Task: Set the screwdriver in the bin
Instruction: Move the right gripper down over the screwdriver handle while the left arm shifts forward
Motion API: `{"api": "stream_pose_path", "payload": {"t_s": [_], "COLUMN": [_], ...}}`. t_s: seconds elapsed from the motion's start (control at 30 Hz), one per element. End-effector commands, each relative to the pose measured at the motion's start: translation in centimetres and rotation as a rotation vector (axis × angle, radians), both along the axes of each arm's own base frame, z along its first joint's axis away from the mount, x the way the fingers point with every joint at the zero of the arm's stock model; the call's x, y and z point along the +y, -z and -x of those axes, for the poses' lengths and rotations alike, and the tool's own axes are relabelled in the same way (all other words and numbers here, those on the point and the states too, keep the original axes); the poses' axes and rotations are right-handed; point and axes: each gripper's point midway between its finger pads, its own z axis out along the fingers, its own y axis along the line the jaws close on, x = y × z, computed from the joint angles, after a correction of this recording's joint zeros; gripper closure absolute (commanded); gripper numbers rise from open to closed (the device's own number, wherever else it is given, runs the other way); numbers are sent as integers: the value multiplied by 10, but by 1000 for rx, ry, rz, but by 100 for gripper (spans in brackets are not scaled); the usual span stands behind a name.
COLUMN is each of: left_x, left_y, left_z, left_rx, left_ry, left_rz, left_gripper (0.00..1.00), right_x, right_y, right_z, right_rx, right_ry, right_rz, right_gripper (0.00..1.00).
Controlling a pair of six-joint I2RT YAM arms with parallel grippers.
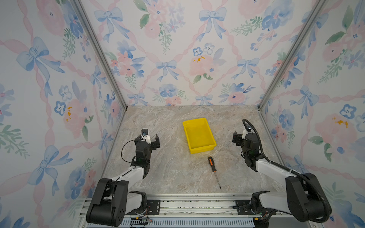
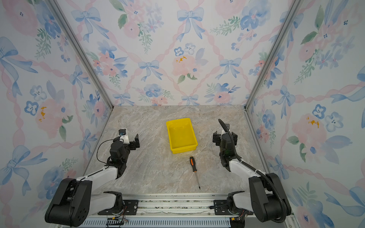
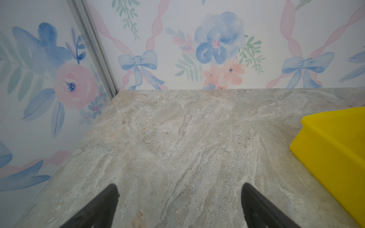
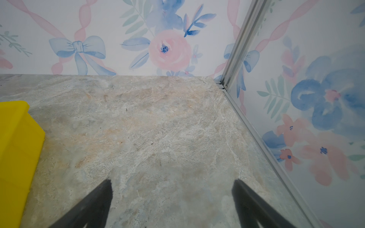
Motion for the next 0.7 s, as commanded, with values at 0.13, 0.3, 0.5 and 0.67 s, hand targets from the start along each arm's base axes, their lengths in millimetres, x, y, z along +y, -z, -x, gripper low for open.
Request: {"api": "stream_pose_path", "payload": {"t_s": [0.13,0.3,0.5,0.67], "left_x": [-9,-44,-66,-86], "left_y": [-11,-18,-8,-7], "left_z": [10,12,13,18], "left_rx": [121,219,383,417], "left_ry": [4,163,217,301], "left_rz": [146,188,299,386], "left_gripper": [2,2,2,2], "right_x": [14,29,67,96], "right_y": [-10,-2,9,30], "right_z": [26,49,81,111], "right_rx": [180,352,477,588], "right_ry": [43,39,-72,-173], "right_rz": [-49,-97,-99,-211], "right_gripper": [3,3,3,3]}}
